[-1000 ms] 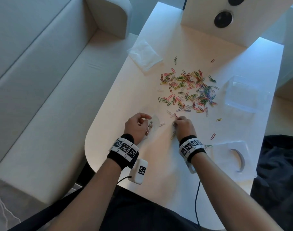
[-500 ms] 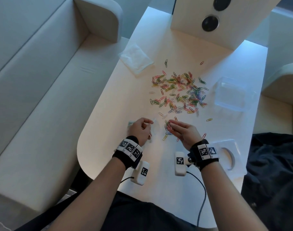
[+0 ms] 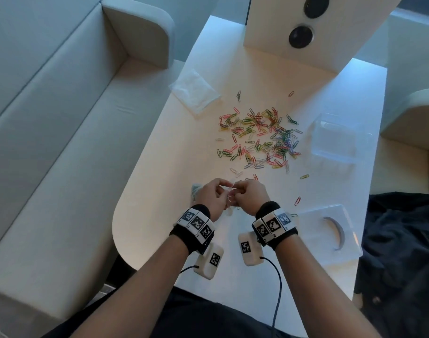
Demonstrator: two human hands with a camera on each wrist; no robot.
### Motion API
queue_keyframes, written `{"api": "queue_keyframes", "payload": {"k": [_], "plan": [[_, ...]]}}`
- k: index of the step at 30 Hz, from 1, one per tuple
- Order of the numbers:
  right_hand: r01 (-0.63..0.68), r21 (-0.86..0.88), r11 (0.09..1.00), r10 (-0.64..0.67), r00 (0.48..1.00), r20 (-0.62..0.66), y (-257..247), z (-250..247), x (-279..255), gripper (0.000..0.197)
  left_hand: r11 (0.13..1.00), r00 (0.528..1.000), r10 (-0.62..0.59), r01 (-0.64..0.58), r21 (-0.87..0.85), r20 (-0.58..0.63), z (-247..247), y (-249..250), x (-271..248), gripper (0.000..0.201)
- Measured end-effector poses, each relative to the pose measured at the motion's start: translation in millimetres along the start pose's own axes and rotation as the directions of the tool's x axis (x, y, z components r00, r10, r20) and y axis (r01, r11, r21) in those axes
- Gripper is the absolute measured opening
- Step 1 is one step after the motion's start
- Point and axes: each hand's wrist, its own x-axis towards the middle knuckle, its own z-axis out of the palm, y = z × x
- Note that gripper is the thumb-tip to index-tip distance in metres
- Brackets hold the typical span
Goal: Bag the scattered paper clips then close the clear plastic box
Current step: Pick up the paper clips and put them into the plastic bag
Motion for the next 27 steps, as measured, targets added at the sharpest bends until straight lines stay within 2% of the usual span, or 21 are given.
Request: {"api": "queue_keyframes", "payload": {"k": [3, 5, 7, 8, 10, 12, 13, 14, 16, 19, 22, 24, 27], "plan": [[0.113, -0.129, 0.985, -0.123, 0.989, -0.079, 0.9, 2.0, -5.2, 0.011, 1.000, 1.000, -0.002, 0.002, 0.015, 0.015, -4.0, -3.8, 0.8, 0.020], [0.193, -0.142, 0.971, -0.212, 0.968, -0.132, 2.6, -0.9, -8.5, 0.006, 1.000, 1.000, 0.000, 0.000, 0.011, 0.014, -6.3, -5.6, 0.8, 0.019], [0.178, -0.104, 0.979, -0.199, 0.946, -0.257, 13.0, -12.3, -12.9, 0.007, 1.000, 1.000, 0.003, -0.003, -0.003, -0.006, -9.4, -7.2, 2.0, 0.017], [0.128, -0.098, 0.987, -0.154, 0.928, -0.338, 22.7, -20.5, -14.8, 0.013, 1.000, 1.000, 0.004, -0.004, -0.010, -0.016, -11.9, -7.3, 2.5, 0.016], [-0.058, -0.147, 0.987, -0.014, 0.895, -0.447, 50.8, -34.4, -19.0, 0.040, 1.000, 0.999, 0.005, -0.005, -0.016, -0.033, -17.6, -6.6, 2.6, 0.012], [-0.269, -0.199, 0.943, 0.168, 0.895, -0.413, 78.5, -39.0, -22.4, 0.080, 1.000, 0.999, 0.004, -0.005, -0.010, -0.048, -23.0, -6.6, 2.9, 0.012], [-0.323, -0.199, 0.925, 0.235, 0.899, -0.369, 87.6, -37.0, -24.1, 0.096, 1.000, 0.999, 0.002, -0.002, -0.010, -0.050, -25.4, -6.8, 2.8, 0.013], [-0.338, -0.188, 0.922, 0.265, 0.906, -0.329, 94.0, -32.3, -23.8, 0.106, 1.000, 0.999, -0.003, 0.003, -0.015, -0.048, -27.4, -6.8, 2.8, 0.013], [-0.293, -0.184, 0.938, 0.230, 0.926, -0.300, 97.9, -18.7, -20.2, 0.116, 1.000, 0.999, -0.015, 0.014, -0.019, -0.043, -31.1, -6.4, 2.1, 0.014], [-0.202, -0.234, 0.951, 0.107, 0.925, -0.366, 90.4, 4.7, -4.4, 0.118, 0.999, 0.999, -0.032, 0.031, -0.019, -0.039, -37.8, -6.4, 0.1, 0.015], [-0.107, -0.176, 0.979, 0.025, 0.912, -0.410, 77.9, 17.3, 20.7, 0.114, 0.999, 0.998, -0.018, 0.016, -0.032, -0.061, -48.1, -10.0, -1.5, 0.011], [-0.044, -0.169, 0.985, -0.033, 0.903, -0.428, 67.1, 19.8, 38.2, 0.107, 1.000, 0.997, -0.011, 0.009, -0.027, -0.076, -57.5, -15.0, -1.6, 0.011], [0.016, -0.267, 0.964, -0.133, 0.896, -0.424, 50.7, 20.8, 57.5, 0.090, 0.999, 0.995, -0.008, 0.006, -0.031, -0.094, -71.5, -24.9, -1.3, 0.015]]}}
